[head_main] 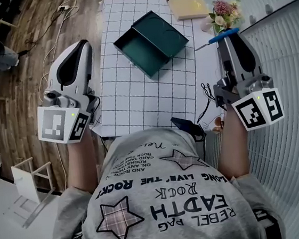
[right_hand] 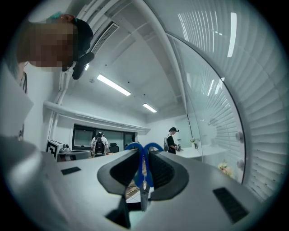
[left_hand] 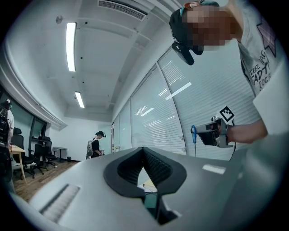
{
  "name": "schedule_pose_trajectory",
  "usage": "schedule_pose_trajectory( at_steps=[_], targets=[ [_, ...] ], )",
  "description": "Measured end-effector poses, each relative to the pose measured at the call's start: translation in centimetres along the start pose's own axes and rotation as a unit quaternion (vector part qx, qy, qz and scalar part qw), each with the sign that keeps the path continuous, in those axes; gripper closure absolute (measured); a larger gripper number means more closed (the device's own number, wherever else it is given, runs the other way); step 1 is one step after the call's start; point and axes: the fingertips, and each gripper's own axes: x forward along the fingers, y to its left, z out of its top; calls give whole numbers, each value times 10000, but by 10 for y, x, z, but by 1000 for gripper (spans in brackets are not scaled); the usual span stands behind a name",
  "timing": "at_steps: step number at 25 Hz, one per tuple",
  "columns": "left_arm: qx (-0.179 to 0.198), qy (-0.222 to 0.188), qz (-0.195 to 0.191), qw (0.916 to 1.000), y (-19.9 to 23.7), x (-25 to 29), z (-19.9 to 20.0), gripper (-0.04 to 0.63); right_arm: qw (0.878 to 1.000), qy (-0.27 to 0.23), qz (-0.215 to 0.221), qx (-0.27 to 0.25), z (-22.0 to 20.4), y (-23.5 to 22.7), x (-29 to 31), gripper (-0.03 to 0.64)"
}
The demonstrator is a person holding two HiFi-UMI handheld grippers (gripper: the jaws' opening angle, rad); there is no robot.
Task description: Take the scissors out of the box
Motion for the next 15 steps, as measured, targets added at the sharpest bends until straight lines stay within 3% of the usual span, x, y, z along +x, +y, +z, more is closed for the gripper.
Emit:
schedule_pose_trajectory(
  at_steps=[15],
  targets=[
    [84, 155, -7, 9998, 1, 4, -6, 586, 9992, 332, -194, 109, -22, -15, -9, 535]
  ],
)
